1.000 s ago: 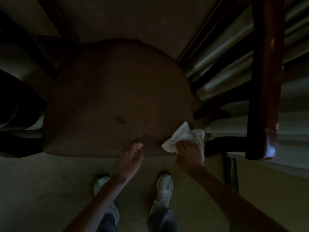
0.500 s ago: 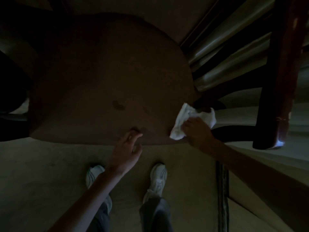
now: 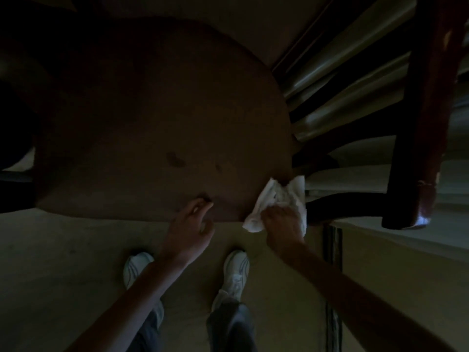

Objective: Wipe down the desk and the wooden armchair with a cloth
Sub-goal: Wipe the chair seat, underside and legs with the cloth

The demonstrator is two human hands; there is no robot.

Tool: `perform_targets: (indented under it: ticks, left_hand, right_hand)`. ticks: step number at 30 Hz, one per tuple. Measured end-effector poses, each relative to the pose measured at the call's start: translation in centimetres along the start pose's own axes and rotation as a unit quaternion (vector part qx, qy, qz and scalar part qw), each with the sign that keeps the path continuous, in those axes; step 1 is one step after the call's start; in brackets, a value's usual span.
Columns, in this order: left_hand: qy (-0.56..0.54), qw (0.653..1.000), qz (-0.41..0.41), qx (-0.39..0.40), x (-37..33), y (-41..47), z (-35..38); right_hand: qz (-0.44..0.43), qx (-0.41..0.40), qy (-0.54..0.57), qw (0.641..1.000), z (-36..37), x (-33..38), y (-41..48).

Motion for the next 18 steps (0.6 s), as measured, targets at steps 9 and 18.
perform_targets:
  ticks: [9,18]
  left_hand:
    - [0.063,0.995,0.074,-0.032,-0.6,0.4,0.1]
    - [0.06,0.996,0.051,-0.037,-0.3,0.2,0.6]
  right_hand:
    - [0.056,-0.131,-0.067,0.988,-7.2,-7.4,5.1]
    - [-0.072,-0.005,-0.102,0.992,-4.0,-4.3,3.5]
Point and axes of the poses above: each hand's wrist, its own y-axis towards the middle knuckle, its own z-axis out of the palm, x = y × z, the point moved 9 cm from there along y, towards the middle knuckle, and after that the axes turned 11 degrees about -z, right-handed, at the moved point
